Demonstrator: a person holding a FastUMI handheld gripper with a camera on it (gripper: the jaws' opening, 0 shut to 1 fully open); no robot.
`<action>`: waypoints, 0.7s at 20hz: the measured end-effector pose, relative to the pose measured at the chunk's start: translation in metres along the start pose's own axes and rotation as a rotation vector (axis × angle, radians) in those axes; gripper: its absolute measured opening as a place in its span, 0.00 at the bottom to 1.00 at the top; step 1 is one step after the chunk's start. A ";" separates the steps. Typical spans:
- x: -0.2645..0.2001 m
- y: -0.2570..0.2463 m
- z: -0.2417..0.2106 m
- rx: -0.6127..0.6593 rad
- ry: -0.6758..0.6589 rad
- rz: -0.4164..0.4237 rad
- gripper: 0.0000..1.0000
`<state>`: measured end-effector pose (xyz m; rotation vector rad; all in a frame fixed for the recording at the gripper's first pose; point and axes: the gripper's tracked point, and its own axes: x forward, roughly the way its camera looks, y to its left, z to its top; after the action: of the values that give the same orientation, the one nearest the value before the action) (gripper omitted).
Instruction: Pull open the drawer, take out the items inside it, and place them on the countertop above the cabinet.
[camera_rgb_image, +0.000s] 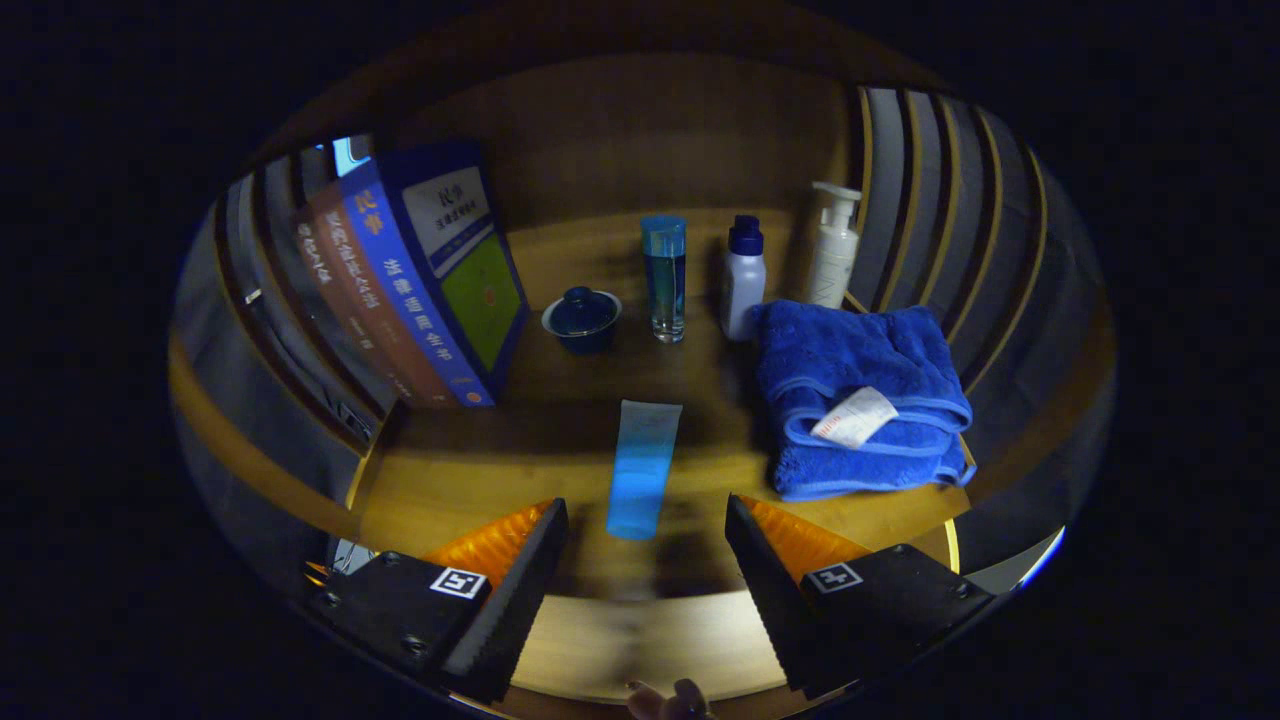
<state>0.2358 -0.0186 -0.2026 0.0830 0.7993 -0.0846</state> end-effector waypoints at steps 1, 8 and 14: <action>-0.014 0.001 -0.002 -0.005 -0.025 0.008 1.00; -0.128 0.007 -0.038 -0.033 -0.266 0.039 1.00; -0.185 0.015 -0.114 -0.048 -0.381 0.073 1.00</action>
<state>0.0280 0.0166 -0.1483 0.0480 0.4169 -0.0112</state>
